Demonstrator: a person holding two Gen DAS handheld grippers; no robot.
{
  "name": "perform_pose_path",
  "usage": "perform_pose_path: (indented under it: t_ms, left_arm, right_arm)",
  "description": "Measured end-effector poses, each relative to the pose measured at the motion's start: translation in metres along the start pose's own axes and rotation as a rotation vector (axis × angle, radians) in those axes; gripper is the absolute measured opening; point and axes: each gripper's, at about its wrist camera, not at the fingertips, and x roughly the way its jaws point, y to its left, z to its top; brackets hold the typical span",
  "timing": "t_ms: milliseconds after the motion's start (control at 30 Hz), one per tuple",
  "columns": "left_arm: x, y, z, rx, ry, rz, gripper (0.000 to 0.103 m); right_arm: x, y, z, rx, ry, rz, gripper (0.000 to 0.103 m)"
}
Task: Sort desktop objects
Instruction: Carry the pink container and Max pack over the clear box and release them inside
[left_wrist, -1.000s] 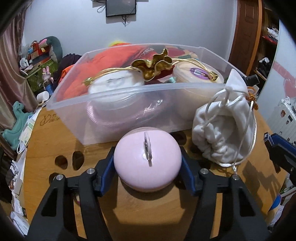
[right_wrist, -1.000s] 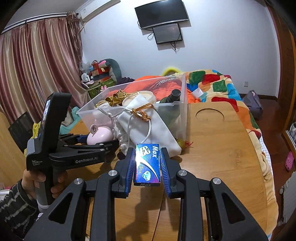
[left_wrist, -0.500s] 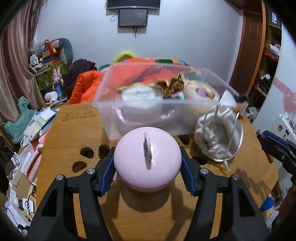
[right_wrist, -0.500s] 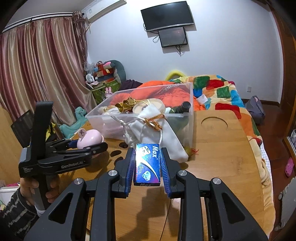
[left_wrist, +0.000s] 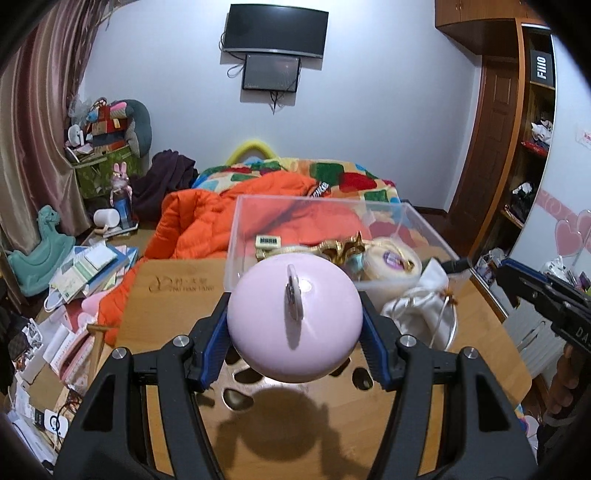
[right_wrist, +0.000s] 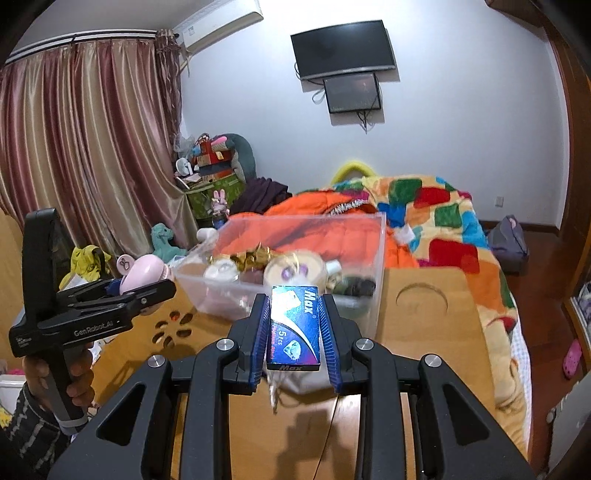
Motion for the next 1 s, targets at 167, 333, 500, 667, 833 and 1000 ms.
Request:
perform_pose_path:
  t_ms: [167, 333, 500, 667, 833, 1000]
  left_arm:
    - [0.002, 0.004, 0.015, -0.005, -0.025, 0.002, 0.062]
    - [0.007, 0.010, 0.029, -0.012, -0.046, -0.003, 0.062]
    - [0.016, 0.015, 0.039, -0.018, -0.057, -0.011, 0.062]
    - [0.036, 0.018, 0.049, -0.016, -0.042, -0.007, 0.062]
    - [0.067, 0.016, 0.058, -0.005, 0.008, -0.011, 0.062]
    - [0.100, 0.014, 0.064, -0.007, 0.067, -0.020, 0.062]
  right_arm:
    - [0.005, -0.002, 0.016, -0.029, -0.028, -0.016, 0.025]
    - [0.016, -0.012, 0.028, -0.029, -0.030, -0.035, 0.025]
    - [0.034, -0.023, 0.034, -0.002, -0.013, -0.044, 0.025]
    - [0.058, -0.030, 0.037, 0.006, 0.023, -0.044, 0.025]
    - [0.078, -0.033, 0.039, -0.003, 0.061, -0.051, 0.025]
    - [0.097, -0.036, 0.041, -0.017, 0.095, -0.070, 0.025]
